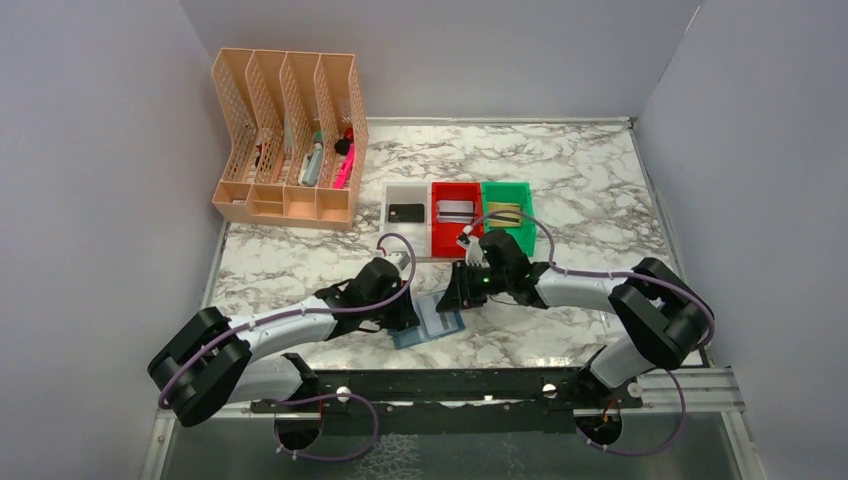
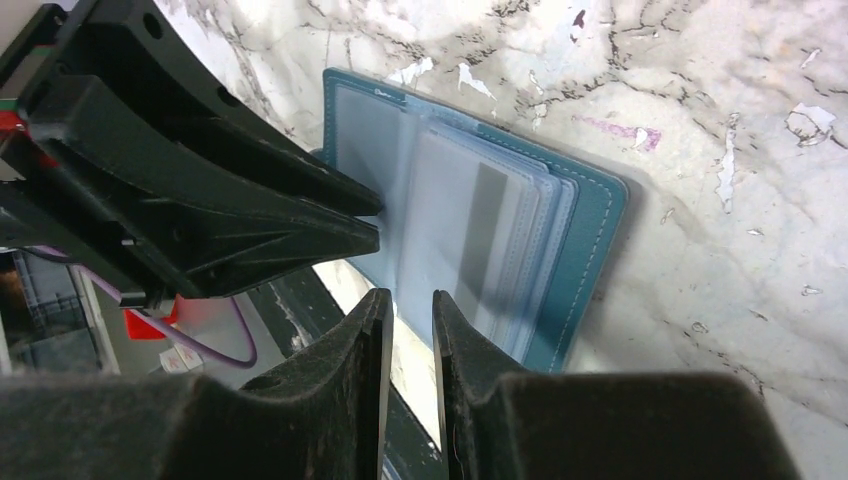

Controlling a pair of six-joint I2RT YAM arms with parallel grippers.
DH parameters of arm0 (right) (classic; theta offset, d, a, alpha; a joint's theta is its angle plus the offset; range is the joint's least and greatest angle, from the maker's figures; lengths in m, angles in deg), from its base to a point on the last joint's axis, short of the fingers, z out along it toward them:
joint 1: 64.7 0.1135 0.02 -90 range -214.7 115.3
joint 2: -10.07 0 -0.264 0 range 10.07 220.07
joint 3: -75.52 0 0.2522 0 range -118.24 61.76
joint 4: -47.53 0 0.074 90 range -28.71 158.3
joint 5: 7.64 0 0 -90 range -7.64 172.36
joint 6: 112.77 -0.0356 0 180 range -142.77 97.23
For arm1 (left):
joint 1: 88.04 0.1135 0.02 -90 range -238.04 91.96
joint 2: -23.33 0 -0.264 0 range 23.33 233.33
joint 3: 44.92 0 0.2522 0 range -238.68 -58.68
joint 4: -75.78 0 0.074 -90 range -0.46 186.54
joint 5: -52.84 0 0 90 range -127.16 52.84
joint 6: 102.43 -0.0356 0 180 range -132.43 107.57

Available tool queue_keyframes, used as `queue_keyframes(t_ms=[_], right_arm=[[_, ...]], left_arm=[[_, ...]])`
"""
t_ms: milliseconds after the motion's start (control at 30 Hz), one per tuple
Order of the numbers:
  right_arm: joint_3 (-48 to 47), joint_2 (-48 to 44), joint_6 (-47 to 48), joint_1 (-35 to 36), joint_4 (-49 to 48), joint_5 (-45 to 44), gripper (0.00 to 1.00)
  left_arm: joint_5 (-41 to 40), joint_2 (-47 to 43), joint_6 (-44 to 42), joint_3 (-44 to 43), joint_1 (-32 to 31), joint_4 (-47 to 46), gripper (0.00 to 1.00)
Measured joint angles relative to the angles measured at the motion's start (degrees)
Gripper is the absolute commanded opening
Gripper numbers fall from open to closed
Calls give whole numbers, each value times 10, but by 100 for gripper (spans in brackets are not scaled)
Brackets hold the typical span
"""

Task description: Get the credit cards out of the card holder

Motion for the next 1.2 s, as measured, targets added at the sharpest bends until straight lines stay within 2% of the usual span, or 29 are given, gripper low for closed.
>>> queue_keyframes(t_ms=[100,233,367,733,1200], right_arm=[[-1,-6,2,0,5,-3,30],[-25,-6,17,2,49,-40,31],[-66,12,35,2,69,-56,31],[-85,47,52,2,90,-77,31],[-82,58,48,4,82,-73,25]], left_arm=[[-1,0,0,0,0,0,25],[-2,-2,-1,0,0,1,36],[-8,-19,-1,0,0,14,40],[-28,-51,-2,0,0,64,39],[-29,-52,0,11,0,52,31]])
